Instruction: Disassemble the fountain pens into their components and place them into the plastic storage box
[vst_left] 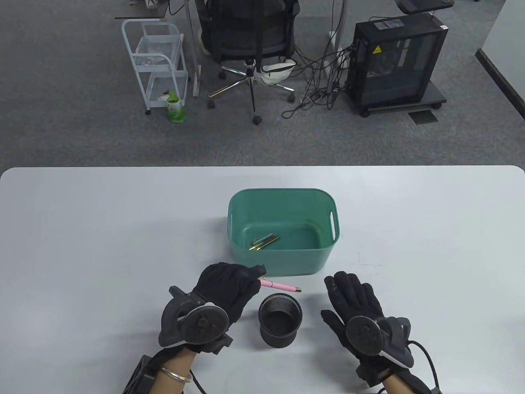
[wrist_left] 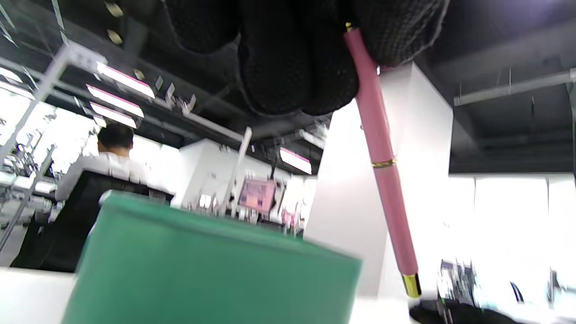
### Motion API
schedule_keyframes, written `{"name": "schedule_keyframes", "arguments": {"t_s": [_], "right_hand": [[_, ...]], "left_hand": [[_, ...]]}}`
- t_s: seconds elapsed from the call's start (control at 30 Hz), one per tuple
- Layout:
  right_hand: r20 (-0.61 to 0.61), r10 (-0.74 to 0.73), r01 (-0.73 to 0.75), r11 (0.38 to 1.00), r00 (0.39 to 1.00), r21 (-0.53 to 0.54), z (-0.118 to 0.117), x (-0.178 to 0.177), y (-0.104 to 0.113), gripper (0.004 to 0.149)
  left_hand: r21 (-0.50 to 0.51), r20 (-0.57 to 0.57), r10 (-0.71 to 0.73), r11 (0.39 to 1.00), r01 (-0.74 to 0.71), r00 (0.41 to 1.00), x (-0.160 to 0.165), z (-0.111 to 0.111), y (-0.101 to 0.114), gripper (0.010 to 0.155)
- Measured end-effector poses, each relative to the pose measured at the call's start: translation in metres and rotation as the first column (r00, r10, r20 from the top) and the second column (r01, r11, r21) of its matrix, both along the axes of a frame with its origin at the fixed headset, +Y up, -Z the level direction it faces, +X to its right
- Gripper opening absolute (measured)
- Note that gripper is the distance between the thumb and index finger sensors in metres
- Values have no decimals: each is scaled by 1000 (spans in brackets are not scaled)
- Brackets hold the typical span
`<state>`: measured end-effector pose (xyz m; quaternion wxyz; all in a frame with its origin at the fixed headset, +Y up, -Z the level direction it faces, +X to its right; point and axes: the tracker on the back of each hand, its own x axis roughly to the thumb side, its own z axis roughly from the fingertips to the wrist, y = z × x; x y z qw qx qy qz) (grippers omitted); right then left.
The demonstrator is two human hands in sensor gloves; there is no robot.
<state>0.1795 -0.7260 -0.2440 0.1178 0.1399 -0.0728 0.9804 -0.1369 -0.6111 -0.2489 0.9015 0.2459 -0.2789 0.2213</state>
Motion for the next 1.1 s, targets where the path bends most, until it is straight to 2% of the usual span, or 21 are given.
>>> {"name": "schedule_keyframes", "arguments": {"t_s": [0.13, 0.27, 0.37, 1.1], "right_hand": [[1, 1, -1, 1000, 1000, -1, 0, 0, 0, 71], [2, 3, -3, 1000, 1000, -4, 0, 0, 0, 71], [3, 6, -6, 1000, 1000, -5, 0, 0, 0, 71], [-7, 16, -16, 1000, 1000, 26, 2, -2, 3, 71]], "left_hand": [[72, -23, 160, 985, -158, 987, -1, 0, 1, 39], [66, 32, 288, 955, -290, 957, -1, -3, -1, 39], [52, 56, 332, 941, -335, 942, -3, -6, -2, 39], [51, 142, 356, 929, -366, 924, -2, -1, -1, 38]]}}
